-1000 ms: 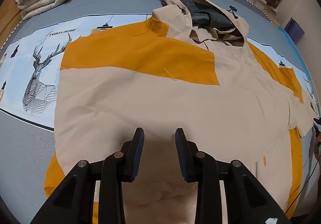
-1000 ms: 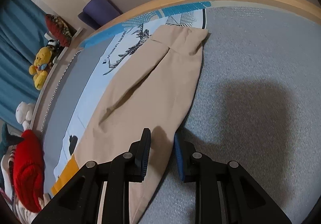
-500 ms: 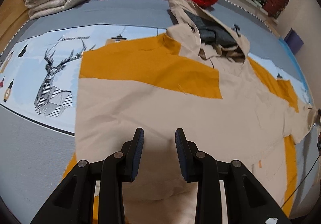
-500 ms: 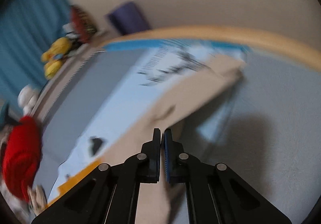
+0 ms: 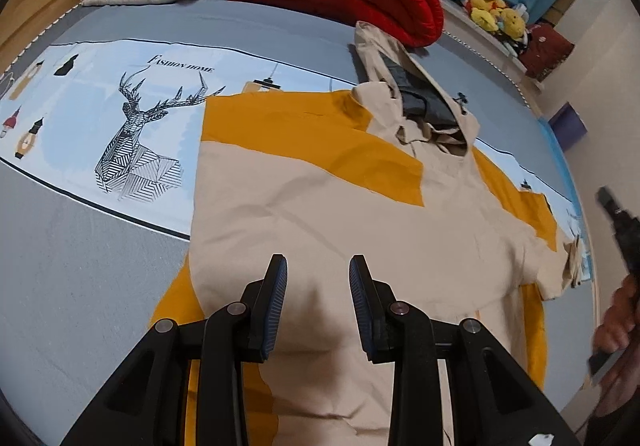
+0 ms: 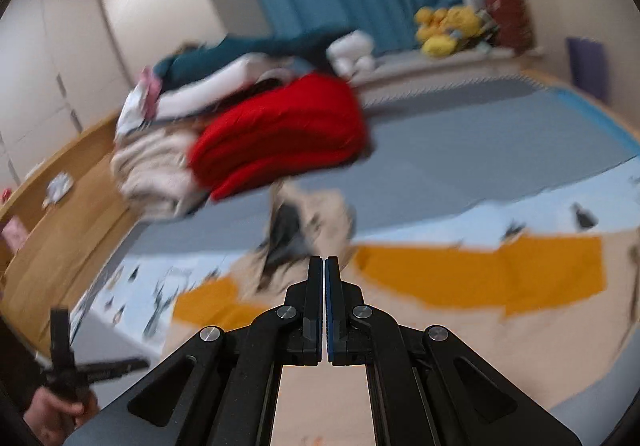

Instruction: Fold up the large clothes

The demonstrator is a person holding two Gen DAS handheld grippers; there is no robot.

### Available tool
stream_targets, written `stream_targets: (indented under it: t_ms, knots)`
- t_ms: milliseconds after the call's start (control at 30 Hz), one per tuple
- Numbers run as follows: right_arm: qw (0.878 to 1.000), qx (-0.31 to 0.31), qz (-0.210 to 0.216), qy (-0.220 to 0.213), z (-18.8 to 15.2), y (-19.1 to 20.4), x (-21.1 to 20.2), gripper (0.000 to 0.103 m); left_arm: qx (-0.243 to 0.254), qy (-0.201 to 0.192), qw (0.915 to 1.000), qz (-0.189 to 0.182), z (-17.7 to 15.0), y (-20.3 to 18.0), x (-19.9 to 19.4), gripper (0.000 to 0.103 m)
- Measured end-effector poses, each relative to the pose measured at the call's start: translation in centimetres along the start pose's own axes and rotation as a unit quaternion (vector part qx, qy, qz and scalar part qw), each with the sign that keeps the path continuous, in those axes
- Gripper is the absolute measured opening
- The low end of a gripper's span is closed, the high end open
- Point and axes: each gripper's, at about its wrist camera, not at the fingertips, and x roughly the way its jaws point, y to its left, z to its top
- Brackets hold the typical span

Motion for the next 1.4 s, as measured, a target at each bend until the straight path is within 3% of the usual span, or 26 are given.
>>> stream_targets:
  t_ms: [100,167,233,300,400,533,667,900,1167,1333,1400]
  knots:
    - [0.999,0.019,-0.032,0.018,-1.9,-0.5,0.5,0.004,0.009,0.006,0.9999,-0.004,-0.6,-0.4,0.0,0.029]
    - [0.996,0.066,-0.061,0.015,-2.3,-3.8,-0.1,0.009,0.013,0.010,0.9999,-0.004,-0.9,-0.6,0.1,0.029]
    - [0.989,0.094,-0.111,0.003,-2.4,-8.2,-1.1,0.021,0.014,0.012,0.9998,0.000,-0.9,-0.7,0.4,0.029]
    - [0.978,0.135,-0.158,-0.012,-2.8,-13.3,-2.4,0.028,0.012,0.012,0.9999,0.003,-0.8,-0.8,0.8,0.029]
    - [0.956,0.212,-0.201,-0.034,-3.4,-21.1,-5.0,0.028,0.013,0.013,0.9998,0.012,-0.6,-1.4,1.7,0.029]
    - [0.924,0.299,-0.230,-0.068,-3.8,-29.8,-8.0,0.028,0.022,0.021,0.9993,0.023,-0.3,-2.4,3.4,0.029]
    - [0.897,0.390,-0.192,-0.073,-5.2,-36.5,-8.8,0.039,0.037,0.025,0.9984,0.034,0.0,-3.1,4.7,0.029]
    - [0.848,0.502,-0.145,-0.091,-8.1,-43.7,-7.9,0.041,0.040,0.036,0.9976,0.044,0.6,-3.3,6.6,0.029]
    - [0.796,0.578,-0.134,-0.117,-10.8,-47.8,-6.3,0.041,0.037,0.036,0.9977,0.045,1.1,-3.2,7.2,0.029]
    - [0.772,0.604,-0.137,-0.144,-11.9,-49.0,-5.8,0.041,0.035,0.036,0.9978,0.044,1.4,-2.9,7.2,0.029]
    - [0.768,0.603,-0.148,-0.158,-11.9,-49.2,-6.1,0.040,0.035,0.035,0.9979,0.042,1.5,-2.8,7.0,0.029]
